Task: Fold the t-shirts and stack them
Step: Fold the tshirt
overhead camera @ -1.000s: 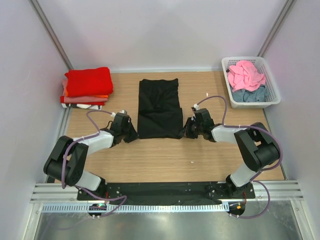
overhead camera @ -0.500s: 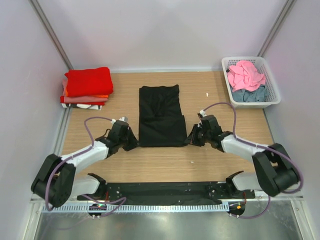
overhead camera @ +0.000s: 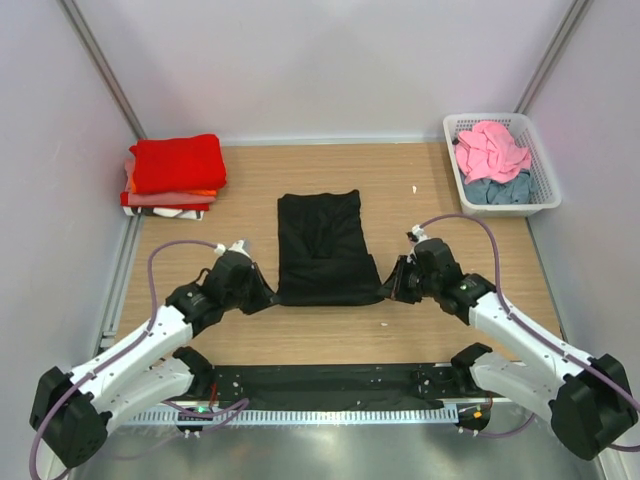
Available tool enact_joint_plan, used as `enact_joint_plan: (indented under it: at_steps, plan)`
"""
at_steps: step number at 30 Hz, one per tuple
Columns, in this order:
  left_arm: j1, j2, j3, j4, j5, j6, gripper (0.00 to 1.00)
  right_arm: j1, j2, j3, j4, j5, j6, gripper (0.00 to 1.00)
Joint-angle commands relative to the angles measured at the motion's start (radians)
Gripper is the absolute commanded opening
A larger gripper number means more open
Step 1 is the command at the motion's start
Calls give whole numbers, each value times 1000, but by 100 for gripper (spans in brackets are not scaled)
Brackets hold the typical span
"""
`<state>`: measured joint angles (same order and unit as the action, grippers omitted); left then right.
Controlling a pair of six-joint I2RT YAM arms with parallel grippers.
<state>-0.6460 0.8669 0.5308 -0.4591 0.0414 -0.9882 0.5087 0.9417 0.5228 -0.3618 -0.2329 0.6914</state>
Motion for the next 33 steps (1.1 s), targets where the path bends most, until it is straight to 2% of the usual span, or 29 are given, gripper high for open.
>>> enact_joint_plan:
  at_steps: [1, 11, 15, 20, 22, 23, 24, 25, 26, 27, 28, 29, 30, 31, 32, 33]
  plan:
    - [-1, 23, 135, -134, -113, 36, 0, 2, 26, 133, -63, 72, -32, 1]
    - [49, 267, 392, -164, -126, 164, 0, -1, 267, 358, -58, 124, -108, 1]
    - [117, 354, 480, -164, -72, 207, 0, -13, 364, 442, -58, 130, -136, 1]
    - [248, 524, 630, -168, 15, 281, 0, -61, 596, 698, -94, 159, -162, 1]
    - [316, 668, 771, -182, 85, 299, 0, -84, 699, 875, -130, 178, -174, 1]
    - [333, 728, 844, -197, 104, 327, 0, -94, 815, 938, -149, 199, -181, 1]
    - [360, 870, 995, -245, 115, 341, 2, -120, 877, 1009, -172, 207, -181, 1]
    - [371, 947, 1102, -275, 148, 361, 10, -136, 938, 1158, -195, 205, -179, 1]
    - [381, 1027, 1206, -336, 156, 400, 18, -150, 1074, 1233, -210, 189, -175, 14]
    - [410, 1131, 1474, -386, 172, 408, 31, -182, 1135, 1303, -207, 163, -167, 40]
    - [423, 1319, 1617, -447, 187, 407, 67, -191, 1205, 1450, -198, 105, -190, 66]
    - [437, 1427, 1752, -517, 263, 404, 83, -199, 1265, 1533, -244, 69, -190, 99]
    - [454, 1508, 1899, -633, 281, 402, 93, -202, 1371, 1618, -299, 69, -190, 100]
    - [454, 1609, 2054, -665, 284, 405, 99, -205, 1397, 1729, -386, 73, -191, 100]
    - [456, 1627, 2086, -691, 293, 411, 100, -206, 1402, 1728, -388, 87, -188, 100]
    - [456, 1621, 2072, -681, 291, 418, 100, -203, 1329, 1679, -355, 98, -181, 100]
